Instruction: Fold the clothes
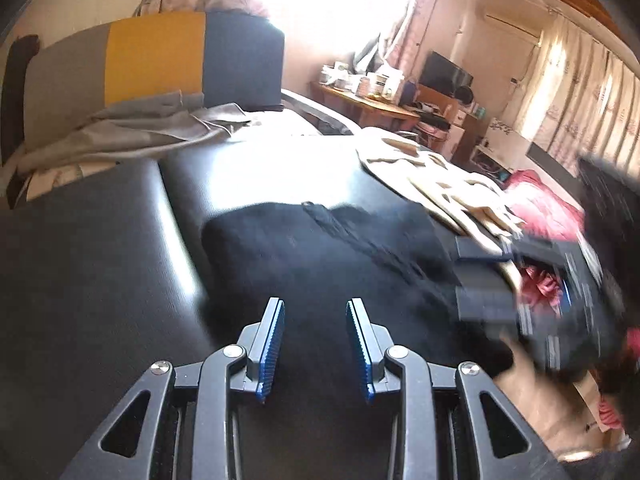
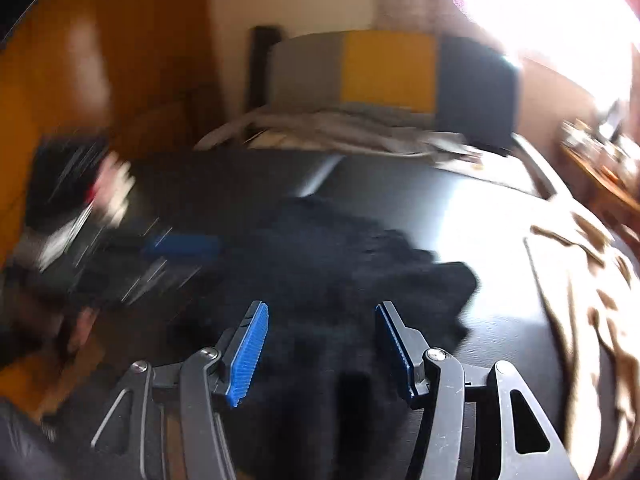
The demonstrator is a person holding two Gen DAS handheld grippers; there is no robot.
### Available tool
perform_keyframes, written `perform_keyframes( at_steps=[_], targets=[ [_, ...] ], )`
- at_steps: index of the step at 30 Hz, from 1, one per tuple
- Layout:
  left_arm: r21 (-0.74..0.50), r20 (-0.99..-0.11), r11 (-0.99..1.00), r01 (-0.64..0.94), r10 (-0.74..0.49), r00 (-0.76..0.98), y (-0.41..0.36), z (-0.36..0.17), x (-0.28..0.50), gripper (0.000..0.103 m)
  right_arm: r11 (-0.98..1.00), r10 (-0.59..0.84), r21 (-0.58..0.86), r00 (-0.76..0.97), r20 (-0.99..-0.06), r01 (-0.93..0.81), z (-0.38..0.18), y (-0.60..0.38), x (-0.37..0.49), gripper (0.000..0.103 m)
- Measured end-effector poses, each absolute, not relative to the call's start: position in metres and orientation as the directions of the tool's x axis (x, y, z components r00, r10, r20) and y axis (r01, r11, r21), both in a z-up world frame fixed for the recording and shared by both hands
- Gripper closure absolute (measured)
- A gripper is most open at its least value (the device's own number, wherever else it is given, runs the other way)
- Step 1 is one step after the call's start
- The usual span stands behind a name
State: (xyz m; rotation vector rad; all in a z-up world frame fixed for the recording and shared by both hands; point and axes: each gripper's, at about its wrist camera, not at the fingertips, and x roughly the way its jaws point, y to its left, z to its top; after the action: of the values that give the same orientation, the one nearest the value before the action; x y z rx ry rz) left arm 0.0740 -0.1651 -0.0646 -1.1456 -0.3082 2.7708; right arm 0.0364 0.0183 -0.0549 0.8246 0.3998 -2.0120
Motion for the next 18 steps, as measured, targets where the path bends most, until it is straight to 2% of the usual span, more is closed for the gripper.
perform_keyframes(
  at_steps=[6, 10, 18],
  targets=[
    [-0.240, -0.727, -0.971, -0.011, 0.187, -0.661, -0.175, -0.078, 0.007, 0.071, -0.565, -0.480, 0.006, -0.322, -0.816, 0.825, -0.116, 0.029, 0.032, 0.048],
    [-0.257, -0.783, -0.966, 0.011, 0.202, -0.588, -0.163, -0.109, -0.026, 0.070, -0.618, -0.522, 0.052, -0.360, -0.773, 0.784, -0.126, 0.057, 0.027, 0.048],
    [-0.244, -0.792, -0.968, 0.059, 0.164, -0.588, -0.154, -0.126, -0.048, 0.069, -0.618, -0.565, 0.077, -0.375, -0.735, 0.782, -0.129, 0.058, 0.031, 0.048]
  ],
)
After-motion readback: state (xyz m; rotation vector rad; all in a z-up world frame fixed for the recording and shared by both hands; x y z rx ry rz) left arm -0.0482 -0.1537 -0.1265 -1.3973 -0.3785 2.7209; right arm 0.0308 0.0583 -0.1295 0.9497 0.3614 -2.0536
